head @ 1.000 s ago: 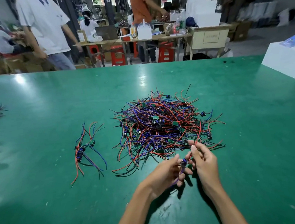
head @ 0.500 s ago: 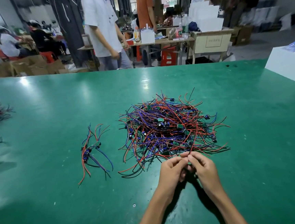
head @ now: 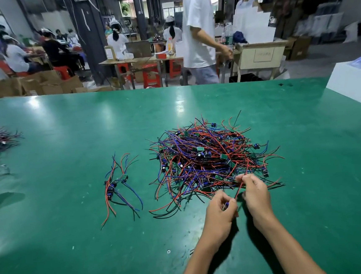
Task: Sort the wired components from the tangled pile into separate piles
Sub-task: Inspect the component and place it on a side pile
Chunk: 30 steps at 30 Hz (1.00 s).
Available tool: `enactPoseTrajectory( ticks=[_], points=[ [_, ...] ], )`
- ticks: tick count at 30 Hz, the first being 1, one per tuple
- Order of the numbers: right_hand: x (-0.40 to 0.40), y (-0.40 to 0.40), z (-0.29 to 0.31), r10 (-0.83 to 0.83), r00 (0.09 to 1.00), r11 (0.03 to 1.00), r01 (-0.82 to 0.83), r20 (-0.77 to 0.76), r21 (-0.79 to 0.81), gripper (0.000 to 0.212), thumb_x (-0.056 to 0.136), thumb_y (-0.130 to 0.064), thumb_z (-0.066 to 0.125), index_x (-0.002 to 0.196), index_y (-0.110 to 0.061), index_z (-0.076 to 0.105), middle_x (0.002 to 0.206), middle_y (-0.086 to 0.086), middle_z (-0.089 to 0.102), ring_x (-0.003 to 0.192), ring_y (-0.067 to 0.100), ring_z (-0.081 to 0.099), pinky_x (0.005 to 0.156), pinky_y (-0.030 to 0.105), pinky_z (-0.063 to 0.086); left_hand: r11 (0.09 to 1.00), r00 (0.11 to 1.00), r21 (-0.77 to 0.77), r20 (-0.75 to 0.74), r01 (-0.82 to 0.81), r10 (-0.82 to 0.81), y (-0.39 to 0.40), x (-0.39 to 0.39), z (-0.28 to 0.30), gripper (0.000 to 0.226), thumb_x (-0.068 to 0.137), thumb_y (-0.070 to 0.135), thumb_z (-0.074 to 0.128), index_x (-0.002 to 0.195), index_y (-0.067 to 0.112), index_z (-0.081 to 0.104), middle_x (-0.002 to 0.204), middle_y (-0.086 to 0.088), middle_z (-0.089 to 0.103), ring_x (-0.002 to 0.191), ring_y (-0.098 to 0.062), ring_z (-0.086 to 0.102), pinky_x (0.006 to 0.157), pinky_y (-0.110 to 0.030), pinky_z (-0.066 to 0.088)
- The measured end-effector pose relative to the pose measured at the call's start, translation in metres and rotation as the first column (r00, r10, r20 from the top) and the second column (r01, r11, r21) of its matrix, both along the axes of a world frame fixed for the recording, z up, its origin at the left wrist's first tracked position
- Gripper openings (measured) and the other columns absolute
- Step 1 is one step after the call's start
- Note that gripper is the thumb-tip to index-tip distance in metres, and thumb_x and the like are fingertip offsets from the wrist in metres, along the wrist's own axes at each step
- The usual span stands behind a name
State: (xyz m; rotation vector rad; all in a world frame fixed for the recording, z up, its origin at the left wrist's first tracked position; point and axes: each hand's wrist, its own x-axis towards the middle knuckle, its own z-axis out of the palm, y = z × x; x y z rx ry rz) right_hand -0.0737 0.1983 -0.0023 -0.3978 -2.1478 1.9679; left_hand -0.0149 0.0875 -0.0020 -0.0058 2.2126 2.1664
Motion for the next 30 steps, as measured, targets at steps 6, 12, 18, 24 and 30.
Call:
enactPoseTrajectory(
  ticks=[6,12,18,24,30],
  points=[
    [-0.013,0.014,0.029,-0.062,0.994,0.951,0.085,0.087,-0.297,0.022,0.098,-0.019,0.045,0.087,-0.017,0.065,0.095,0.007,0.058,0.050,0.010,0.029,0.039,0.019,0.022,0.996,0.996,-0.031,0.030,0.079,-0.078,-0.002,0.008,0.008,0.017,0.100,0.013,0.054,0.084,0.017,0.049,0.058,0.014,0.057,0.057,-0.002,0.051,0.063,-0.020,0.043],
    [0.005,0.027,0.025,0.135,0.991,0.913,-0.126,-0.005,-0.387,0.028,0.106,-0.035,0.045,0.111,-0.025,0.070,0.095,-0.002,0.078,0.043,0.005,0.042,0.036,0.017,0.030,0.948,0.969,0.320,0.236,-0.005,-0.074,-0.007,0.012,0.027,0.012,0.096,0.015,0.063,0.090,0.014,0.073,0.076,0.003,0.066,0.061,-0.006,0.056,0.054,-0.020,0.045],
    [0.039,0.003,0.008,0.432,0.871,0.902,-0.418,-0.232,0.109,0.035,0.082,-0.005,0.080,0.108,-0.028,0.073,0.100,0.002,0.077,0.073,0.013,0.069,0.060,0.025,0.054,0.606,0.953,0.768,0.299,-0.210,-0.048,-0.020,-0.005,0.064,0.018,0.097,0.020,0.059,0.104,0.011,0.073,0.081,-0.002,0.073,0.072,-0.011,0.070,0.068,-0.024,0.059],
    [0.046,-0.010,0.023,0.363,0.878,0.929,-0.367,-0.311,0.048,0.025,0.081,-0.018,0.081,0.101,-0.032,0.076,0.094,-0.001,0.076,0.081,0.014,0.069,0.068,0.035,0.048,0.537,0.949,0.793,0.314,-0.287,0.044,-0.032,-0.007,0.071,0.040,0.073,0.024,0.072,0.110,0.011,0.069,0.083,-0.002,0.074,0.064,-0.009,0.070,0.063,-0.022,0.060],
    [0.056,-0.021,0.026,0.313,0.892,0.920,-0.370,-0.327,-0.127,0.026,0.075,-0.022,0.083,0.100,-0.028,0.080,0.084,-0.004,0.076,0.072,0.003,0.063,0.066,0.012,0.049,0.532,0.925,0.761,0.357,-0.371,0.134,-0.029,-0.002,0.057,0.016,0.086,0.013,0.069,0.101,0.012,0.064,0.078,0.000,0.072,0.069,-0.010,0.070,0.070,-0.019,0.059]
  ],
)
